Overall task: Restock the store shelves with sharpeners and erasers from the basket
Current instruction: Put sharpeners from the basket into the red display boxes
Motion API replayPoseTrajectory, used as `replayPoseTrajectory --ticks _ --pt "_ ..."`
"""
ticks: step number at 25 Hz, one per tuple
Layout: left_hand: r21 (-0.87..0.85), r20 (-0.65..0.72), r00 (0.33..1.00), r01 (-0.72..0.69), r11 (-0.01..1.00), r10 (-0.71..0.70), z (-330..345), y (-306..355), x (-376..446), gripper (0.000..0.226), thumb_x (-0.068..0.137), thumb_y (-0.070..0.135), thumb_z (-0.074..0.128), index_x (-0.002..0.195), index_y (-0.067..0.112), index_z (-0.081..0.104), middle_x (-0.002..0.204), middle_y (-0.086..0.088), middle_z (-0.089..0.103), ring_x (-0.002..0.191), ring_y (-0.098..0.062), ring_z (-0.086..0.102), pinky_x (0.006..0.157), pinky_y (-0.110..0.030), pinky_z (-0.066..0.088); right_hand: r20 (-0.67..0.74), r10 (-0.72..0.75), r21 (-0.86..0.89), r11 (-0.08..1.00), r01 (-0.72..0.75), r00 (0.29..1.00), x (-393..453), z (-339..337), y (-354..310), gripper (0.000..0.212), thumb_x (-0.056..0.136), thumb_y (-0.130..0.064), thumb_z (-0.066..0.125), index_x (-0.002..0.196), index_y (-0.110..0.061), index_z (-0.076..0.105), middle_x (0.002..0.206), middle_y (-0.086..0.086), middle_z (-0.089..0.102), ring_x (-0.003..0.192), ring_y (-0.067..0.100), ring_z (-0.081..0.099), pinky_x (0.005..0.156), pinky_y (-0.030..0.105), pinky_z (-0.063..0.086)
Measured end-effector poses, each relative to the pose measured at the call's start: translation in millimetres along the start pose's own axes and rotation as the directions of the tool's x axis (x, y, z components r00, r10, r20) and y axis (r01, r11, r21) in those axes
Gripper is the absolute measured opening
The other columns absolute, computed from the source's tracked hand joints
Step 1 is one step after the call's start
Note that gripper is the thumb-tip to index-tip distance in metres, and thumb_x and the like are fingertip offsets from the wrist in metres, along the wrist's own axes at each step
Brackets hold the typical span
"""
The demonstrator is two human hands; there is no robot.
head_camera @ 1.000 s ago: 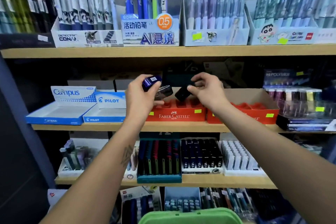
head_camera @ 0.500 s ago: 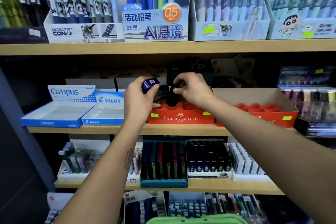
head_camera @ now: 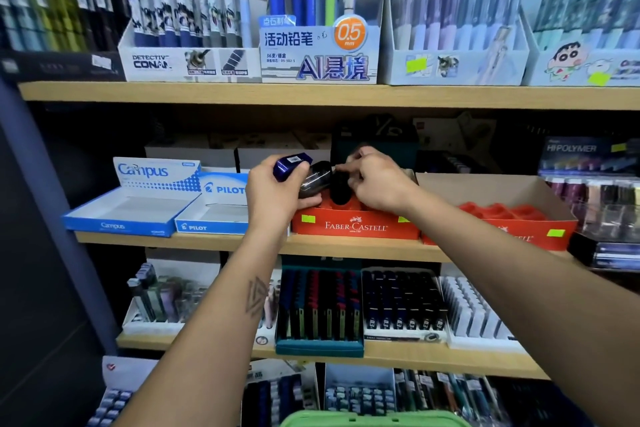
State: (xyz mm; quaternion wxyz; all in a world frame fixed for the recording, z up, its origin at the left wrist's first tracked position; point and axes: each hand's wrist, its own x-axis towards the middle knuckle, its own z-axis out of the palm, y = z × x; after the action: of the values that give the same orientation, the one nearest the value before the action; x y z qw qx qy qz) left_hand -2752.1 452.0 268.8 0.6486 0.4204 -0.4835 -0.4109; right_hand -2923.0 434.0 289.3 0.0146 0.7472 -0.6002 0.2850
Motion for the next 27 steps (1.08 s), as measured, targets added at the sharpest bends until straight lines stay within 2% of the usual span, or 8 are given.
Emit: replayPoseTrajectory --ticks 2,4,7,12,16,21,24,27 --pt "-0.156 0.011 0.999 0.051 0.986 -0.05 1.5 0.6 -3.5 0.014 0.092 0.012 0.069 0.104 0.007 0.063 0.109 -0.015 0.066 0.092 -0.033 0.072 0.067 -0.039 0.062 -0.038 0.114 0.307 0.947 -0.097 0.993 -3.0 -2.9 -1.3 0.04 0.093 -0.007 0.057 0.129 -0.022 0.063 0.118 -0.001 0.065 0.116 0.022 0.061 0.099 0.038 0.051" --pt "-0.242 0.033 0.997 0.072 0.968 -0.066 3.0 1.5 -5.8 0.018 0.092 0.011 0.069 0.108 0.005 0.063 0.111 -0.016 0.067 0.094 -0.034 0.072 0.069 -0.041 0.062 0.06 0.227 0.758 0.623 -0.192 0.972 -8.9 -9.9 -7.0 0.033 0.091 -0.004 0.062 0.122 -0.014 0.065 0.106 0.008 0.072 0.1 0.026 0.071 0.081 0.037 0.058" --pt "-0.256 0.078 0.995 0.079 0.963 -0.061 5.6 5.4 -11.5 0.02 0.093 0.012 0.068 0.111 0.007 0.063 0.112 -0.015 0.068 0.094 -0.032 0.073 0.069 -0.039 0.062 0.178 0.18 0.903 0.36 -0.233 0.967 -18.9 -12.5 -18.4 0.032 0.087 -0.006 0.074 0.117 -0.005 0.063 0.106 0.017 0.072 0.09 0.025 0.074 0.073 0.032 0.059" --pt "-0.158 0.12 0.992 0.052 0.986 -0.033 5.5 5.3 -12.3 0.014 0.091 0.02 0.072 0.104 0.015 0.068 0.108 -0.009 0.071 0.098 -0.024 0.072 0.072 -0.04 0.062 0.096 0.198 0.927 0.338 -0.16 0.975 -24.4 -18.1 -9.9 0.031 0.086 0.001 0.072 0.116 -0.005 0.064 0.102 0.014 0.074 0.091 0.024 0.074 0.079 0.032 0.059" --pt "0.028 0.081 0.996 -0.044 0.999 0.041 13.4 8.3 -12.5 0.012 0.093 0.024 0.07 0.099 0.014 0.066 0.087 -0.007 0.074 0.07 -0.014 0.068 0.068 -0.03 0.06 0.042 0.244 0.94 0.319 -0.121 0.969 -36.4 -37.4 24.3 0.029 0.089 0.001 0.069 0.117 -0.004 0.063 0.105 0.016 0.072 0.09 0.024 0.074 0.073 0.03 0.059" --pt "0.054 0.132 0.987 -0.104 0.993 0.096 41.4 4.9 -18.8 0.027 0.088 0.02 0.076 0.105 0.015 0.055 0.097 -0.011 0.073 0.063 -0.017 0.07 0.059 -0.024 0.053 -0.056 0.281 0.865 0.492 -0.094 0.958 -54.8 -53.6 59.0 0.032 0.087 -0.002 0.073 0.117 -0.008 0.067 0.094 0.008 0.072 0.088 0.023 0.073 0.073 0.029 0.059" --pt "0.208 0.177 0.971 -0.195 0.959 0.159 50.5 1.0 -21.4 0.028 0.084 0.029 0.08 0.103 0.025 0.059 0.099 0.0 0.072 0.074 -0.013 0.072 0.067 -0.026 0.057 -0.256 0.305 0.664 0.745 -0.063 0.917 -56.4 -72.8 90.1 0.031 0.08 -0.007 0.079 0.109 -0.013 0.07 0.1 0.007 0.072 0.096 0.025 0.071 0.086 0.039 0.059" --pt "0.225 0.213 0.965 -0.204 0.953 0.157 58.3 2.8 -27.4 0.026 0.084 0.031 0.079 0.103 0.026 0.061 0.097 0.001 0.072 0.073 -0.011 0.073 0.068 -0.025 0.059 -0.222 0.442 0.711 0.683 -0.166 0.869 -57.4 -85.9 119.0 0.036 0.082 -0.005 0.078 0.115 -0.004 0.062 0.096 0.005 0.066 0.098 0.033 0.069 0.083 0.044 0.06"
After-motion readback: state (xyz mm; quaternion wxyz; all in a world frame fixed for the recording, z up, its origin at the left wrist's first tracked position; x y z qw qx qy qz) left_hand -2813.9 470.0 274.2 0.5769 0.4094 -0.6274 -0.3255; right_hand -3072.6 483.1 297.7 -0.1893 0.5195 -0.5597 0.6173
